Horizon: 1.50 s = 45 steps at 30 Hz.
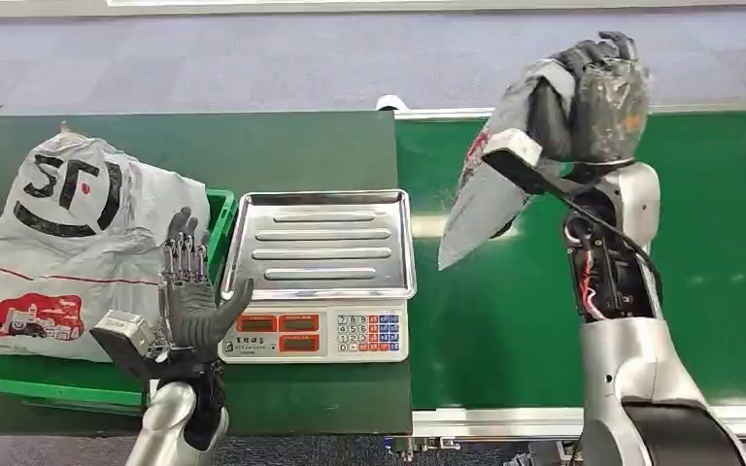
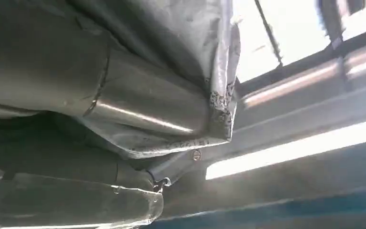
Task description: Moved the parcel from conveyor to table for the left to box.
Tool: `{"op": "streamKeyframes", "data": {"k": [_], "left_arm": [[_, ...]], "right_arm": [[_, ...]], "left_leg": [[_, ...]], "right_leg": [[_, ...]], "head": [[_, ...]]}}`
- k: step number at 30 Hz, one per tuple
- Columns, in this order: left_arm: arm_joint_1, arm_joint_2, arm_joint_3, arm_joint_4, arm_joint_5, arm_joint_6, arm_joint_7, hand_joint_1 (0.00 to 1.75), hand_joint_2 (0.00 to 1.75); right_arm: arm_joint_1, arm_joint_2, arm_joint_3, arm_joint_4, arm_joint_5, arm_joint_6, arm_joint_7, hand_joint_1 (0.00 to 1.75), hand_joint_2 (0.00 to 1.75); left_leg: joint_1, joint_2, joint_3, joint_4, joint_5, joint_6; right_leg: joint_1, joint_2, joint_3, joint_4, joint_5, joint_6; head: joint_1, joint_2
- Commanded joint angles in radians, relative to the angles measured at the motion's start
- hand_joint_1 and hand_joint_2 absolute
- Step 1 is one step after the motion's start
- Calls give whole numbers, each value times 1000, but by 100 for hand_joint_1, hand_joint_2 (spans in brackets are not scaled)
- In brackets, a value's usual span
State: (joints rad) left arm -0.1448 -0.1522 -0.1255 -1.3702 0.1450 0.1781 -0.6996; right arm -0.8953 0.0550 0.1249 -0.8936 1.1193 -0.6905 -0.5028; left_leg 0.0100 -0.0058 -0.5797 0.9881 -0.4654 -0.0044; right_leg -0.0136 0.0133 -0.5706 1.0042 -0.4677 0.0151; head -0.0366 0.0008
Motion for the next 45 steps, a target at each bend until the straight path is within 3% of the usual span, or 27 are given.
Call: {"op": "streamKeyframes", "data": {"k": [1,4,17,23,26,28,29,40,45], "left_arm": [[-71,11,-31,146,1,-17,1,0,175],[-93,9,-47,176,6,-22,1,0,175],[-106,4,-51,178,9,-27,4,0,175],[-94,5,-46,160,0,-33,15,0,175],[-82,4,-44,153,-1,-36,16,0,175],[-82,7,-46,160,-1,-39,17,0,175],[-85,8,-47,170,0,-41,17,0,175],[-89,8,-47,177,0,-41,17,0,175],[-101,7,-49,198,-2,-51,13,0,175]], "right_arm": [[-155,159,385,417,16,-1,16,175,0],[-134,181,457,469,41,12,33,175,0],[-121,181,557,486,75,-6,87,175,0],[-115,140,467,321,120,-8,176,175,0],[-144,133,398,324,112,-8,156,175,0],[-193,145,387,418,56,10,122,175,0],[-215,146,422,464,55,100,100,175,0],[-202,149,433,468,59,100,104,175,0],[-154,164,527,520,78,213,47,175,0]], "left_leg": [[-1,4,2,-1,-1,0],[0,3,2,-1,0,-1],[0,0,0,-1,1,-1],[0,-2,-1,0,1,-1],[0,-2,-2,1,1,0],[0,-2,-2,1,1,0],[0,-2,-2,1,1,0],[0,-1,0,0,0,0],[1,-1,1,-1,1,0]], "right_leg": [[-1,3,0,0,0,-1],[0,2,0,0,0,-1],[0,-1,-1,0,0,-1],[0,-2,-1,0,-1,-1],[0,-3,-2,1,0,0],[0,-4,-2,1,-1,0],[0,-3,-2,1,-1,0],[1,-2,-1,0,0,-1],[1,-3,1,-2,0,-1]], "head": [[0,0],[0,0],[0,0],[0,0],[0,0],[0,0],[0,0],[0,0],[0,0]]}}
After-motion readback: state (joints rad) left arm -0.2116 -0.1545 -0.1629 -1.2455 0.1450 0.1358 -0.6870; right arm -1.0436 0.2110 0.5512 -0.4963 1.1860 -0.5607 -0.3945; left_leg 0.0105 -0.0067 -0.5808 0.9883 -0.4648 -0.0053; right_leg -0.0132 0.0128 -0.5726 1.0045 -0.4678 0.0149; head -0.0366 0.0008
